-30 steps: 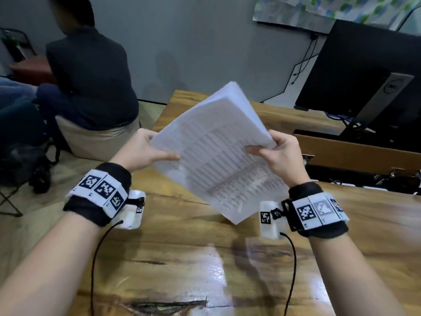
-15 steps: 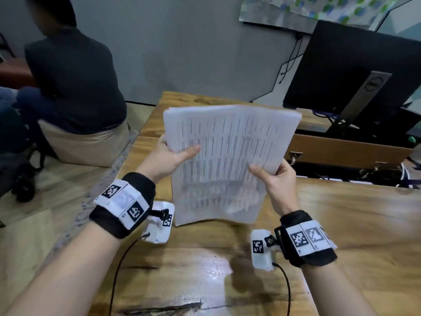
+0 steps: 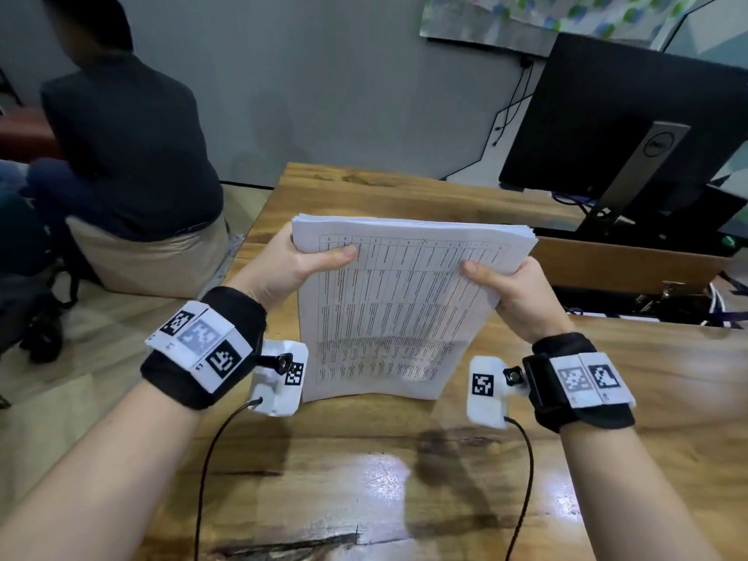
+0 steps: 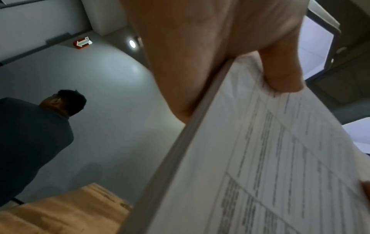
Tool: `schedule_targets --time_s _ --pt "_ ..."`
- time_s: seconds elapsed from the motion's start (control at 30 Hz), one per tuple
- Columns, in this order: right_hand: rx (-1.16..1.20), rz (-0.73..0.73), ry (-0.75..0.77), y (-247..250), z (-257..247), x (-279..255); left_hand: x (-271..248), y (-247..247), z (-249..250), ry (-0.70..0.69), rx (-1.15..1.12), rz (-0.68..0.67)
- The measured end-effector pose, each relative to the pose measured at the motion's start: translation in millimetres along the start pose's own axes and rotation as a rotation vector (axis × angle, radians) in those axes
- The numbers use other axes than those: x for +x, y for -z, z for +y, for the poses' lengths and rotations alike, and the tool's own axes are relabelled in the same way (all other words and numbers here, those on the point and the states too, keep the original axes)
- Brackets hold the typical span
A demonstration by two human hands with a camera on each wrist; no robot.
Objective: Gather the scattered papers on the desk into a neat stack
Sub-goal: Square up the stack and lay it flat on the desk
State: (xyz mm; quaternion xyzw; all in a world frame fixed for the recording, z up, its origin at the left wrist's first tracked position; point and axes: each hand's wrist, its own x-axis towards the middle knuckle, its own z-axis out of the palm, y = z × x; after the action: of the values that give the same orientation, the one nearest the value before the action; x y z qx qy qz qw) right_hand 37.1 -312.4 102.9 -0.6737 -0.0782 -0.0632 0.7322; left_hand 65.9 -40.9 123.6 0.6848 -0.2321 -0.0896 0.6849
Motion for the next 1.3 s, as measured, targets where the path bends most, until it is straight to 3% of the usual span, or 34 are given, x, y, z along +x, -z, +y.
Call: schedule_targets --time_s 0.17,0.27,0.43,0.63,0.7,0.93,1.13,1.3 --pt "-0.094 0.150 0.150 -14.5 -5.2 4.2 1.4 -11.8 -2.2 -0.010 0.127 0.194" --pt "-0.131 0.273 0.238 -29.0 2.1 1.6 -2.5 -25.4 1.5 -0.142 0.177 0.198" --pt "-0.177 0.215 0.327 -28.6 -9.4 -4.4 -4.5 -21.4 11.1 -0.351 0.161 0.217" --pt "-0.049 0.172 0.091 -28.0 22.8 -13.3 -10.8 -14.3 -1.8 -0.263 -0.063 0.166" --pt "-0.059 0.152 0.074 -28.9 22.0 -14.6 -12.2 -12.1 -0.7 -0.256 -0.102 0.147" --pt "-0.165 0.099 0.238 -28.5 -30.2 -4.4 -10.3 -18.5 5.2 -0.248 -0.188 0.077" --pt "-0.240 0.229 0.327 -36.6 -31.1 -2.8 -14.5 -23.4 5.4 -0.285 -0.137 0.170" --pt "-0.244 0.139 0.387 -31.7 -31.7 -9.9 -14.7 -17.3 3.7 -0.316 -0.073 0.164"
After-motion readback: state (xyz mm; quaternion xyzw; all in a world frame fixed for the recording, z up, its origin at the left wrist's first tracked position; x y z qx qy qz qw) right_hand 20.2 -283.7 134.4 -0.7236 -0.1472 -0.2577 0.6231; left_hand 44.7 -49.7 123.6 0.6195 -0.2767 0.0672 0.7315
